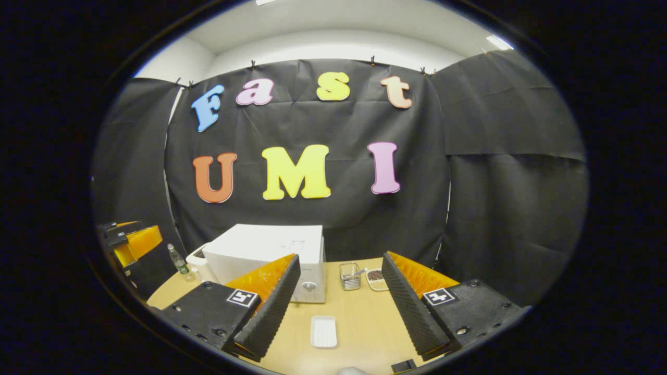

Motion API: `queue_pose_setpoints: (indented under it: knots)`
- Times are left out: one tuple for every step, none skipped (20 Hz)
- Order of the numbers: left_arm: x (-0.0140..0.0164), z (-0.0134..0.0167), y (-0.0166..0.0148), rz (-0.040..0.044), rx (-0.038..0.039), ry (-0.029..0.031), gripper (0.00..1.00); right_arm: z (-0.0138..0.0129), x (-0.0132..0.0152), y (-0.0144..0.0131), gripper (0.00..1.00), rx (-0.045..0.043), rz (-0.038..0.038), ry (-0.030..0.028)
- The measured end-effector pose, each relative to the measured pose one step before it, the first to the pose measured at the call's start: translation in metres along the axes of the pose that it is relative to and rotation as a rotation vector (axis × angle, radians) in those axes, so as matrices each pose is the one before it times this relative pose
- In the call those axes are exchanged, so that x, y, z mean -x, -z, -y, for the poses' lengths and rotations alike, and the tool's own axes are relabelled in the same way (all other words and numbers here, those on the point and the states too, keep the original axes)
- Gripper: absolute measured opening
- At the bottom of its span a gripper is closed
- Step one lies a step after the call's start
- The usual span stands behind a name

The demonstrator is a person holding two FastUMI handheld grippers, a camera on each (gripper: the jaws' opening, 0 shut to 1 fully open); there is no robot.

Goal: Open the microwave oven with the left hand, put the food in, and close the microwave oven.

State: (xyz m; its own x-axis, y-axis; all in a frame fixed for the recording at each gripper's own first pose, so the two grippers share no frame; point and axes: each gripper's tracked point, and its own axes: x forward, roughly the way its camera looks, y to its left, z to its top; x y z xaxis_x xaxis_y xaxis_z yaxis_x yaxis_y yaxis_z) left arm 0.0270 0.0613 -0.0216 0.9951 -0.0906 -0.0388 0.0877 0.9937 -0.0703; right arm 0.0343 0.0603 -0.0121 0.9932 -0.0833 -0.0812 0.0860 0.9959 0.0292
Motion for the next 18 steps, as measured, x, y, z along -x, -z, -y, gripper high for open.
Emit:
queue_pose_setpoints:
  knots:
    - [0.00436, -0.00782, -0.00257, 0.00122, -0.00327, -0.01176, 0.97, -0.00147, 0.0036, -0.01005, 0.92, 0.01074, 0.02263, -0.00053]
    - [0.00393, -0.00463, -0.00303, 0.00534, -0.00158, -0.01098, 0.87, -0.00303, 0.00356, -0.00823, 0.92, 0.00425, 0.01882, -0.00668]
    - [0.00397, -0.003, -0.00009, -0.00224, 0.00128, -0.00679, 0.96, -0.00542, 0.00138, -0.00715, 1.0, 0.00604, 0.01559, -0.01159]
    - [0.00576, -0.00099, -0.0003, -0.00109, -0.00226, -0.00759, 0.95, -0.00464, -0.00058, -0.00368, 0.92, 0.00767, 0.00873, -0.00894]
    - [0.00391, -0.00327, -0.00338, 0.00414, -0.00269, -0.01082, 0.94, -0.00422, 0.00123, -0.00232, 0.92, 0.00396, 0.00161, -0.00885]
    - [0.0023, -0.00211, -0.00578, 0.01242, 0.00067, -0.00637, 0.94, -0.01103, 0.00517, -0.00152, 0.92, -0.00084, 0.00574, -0.00919]
    - [0.00268, -0.00043, -0.00636, 0.01858, 0.00228, -0.00167, 0.94, -0.00329, 0.00165, -0.00148, 0.92, -0.00572, 0.00188, -0.008]
    - [0.00315, -0.00035, -0.00491, 0.01039, 0.00005, -0.00303, 0.94, -0.00434, 0.00193, 0.00072, 0.92, -0.0097, -0.00156, -0.01155]
    - [0.00227, -0.00047, -0.00615, 0.01561, -0.00243, 0.00001, 0.94, -0.00279, 0.0015, -0.00075, 0.92, -0.00627, 0.00012, -0.00577]
    - [0.00122, 0.00002, -0.00539, 0.01164, -0.00333, -0.00058, 0.94, 0.00076, 0.00136, -0.00196, 0.92, 0.00086, -0.00006, -0.00434]
    - [-0.00005, -0.00007, -0.00234, 0.00404, -0.00083, 0.00089, 0.94, 0.00066, 0.00054, -0.00133, 0.92, 0.00426, -0.00099, 0.00206]
    - [0.00272, 0.00315, -0.00108, -0.00138, 0.00733, 0.00777, 0.94, 0.00018, 0.00172, -0.00063, 0.92, 0.00334, 0.00194, 0.003]
    - [0.00082, 0.00373, -0.00366, 0.00734, 0.00902, 0.00994, 0.94, 0.00012, 0.0019, -0.0038, 0.92, 0.0013, 0.00727, 0.00129]
    - [-0.00062, 0.00054, -0.00163, 0.00158, 0.00129, 0.00211, 0.94, -0.00009, 0.00063, -0.00197, 0.92, 0.00017, 0.00517, 0.00091]
    - [0.0013, -0.00134, -0.00075, -0.00086, -0.00362, -0.00141, 0.94, -0.00017, 0.00125, -0.00204, 0.92, -0.00153, 0.00195, 0.00117]
    - [0.00089, 0.00054, -0.00072, -0.00059, -0.00125, -0.00009, 0.94, 0.00095, 0.00014, -0.00136, 0.92, -0.00157, 0.0036, 0.00159]
    - [0.00005, -0.00005, -0.00119, 0.00362, -0.00046, 0.00189, 0.94, -0.0007, 0.0017, -0.00084, 0.92, -0.00034, 0.0002, 0.00033]
    - [0.00006, -0.00011, -0.00105, 0.00056, -0.00298, -0.00263, 0.94, 0.0019, 0.00163, 0.00003, 0.92, 0.00186, -0.00001, 0.00452]
